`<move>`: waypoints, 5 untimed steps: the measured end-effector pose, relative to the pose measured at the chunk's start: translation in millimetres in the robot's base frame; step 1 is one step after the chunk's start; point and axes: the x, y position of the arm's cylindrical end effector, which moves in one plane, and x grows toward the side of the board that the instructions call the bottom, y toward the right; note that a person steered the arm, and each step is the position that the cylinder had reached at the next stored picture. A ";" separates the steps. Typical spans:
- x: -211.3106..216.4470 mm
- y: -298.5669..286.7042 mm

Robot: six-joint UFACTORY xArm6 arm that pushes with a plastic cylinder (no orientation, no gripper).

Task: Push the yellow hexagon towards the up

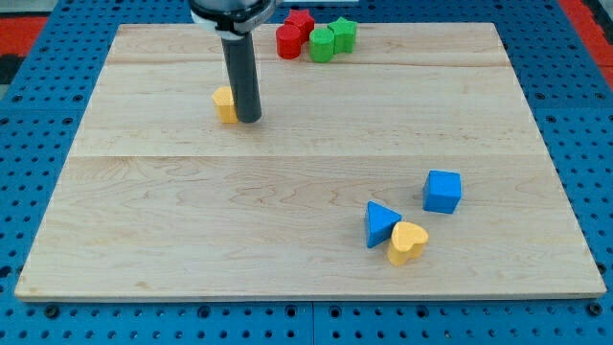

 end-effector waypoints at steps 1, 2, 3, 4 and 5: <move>-19.4 -6.9; -1.3 -32.6; 4.0 -50.1; -2.8 -64.1; -14.3 -73.5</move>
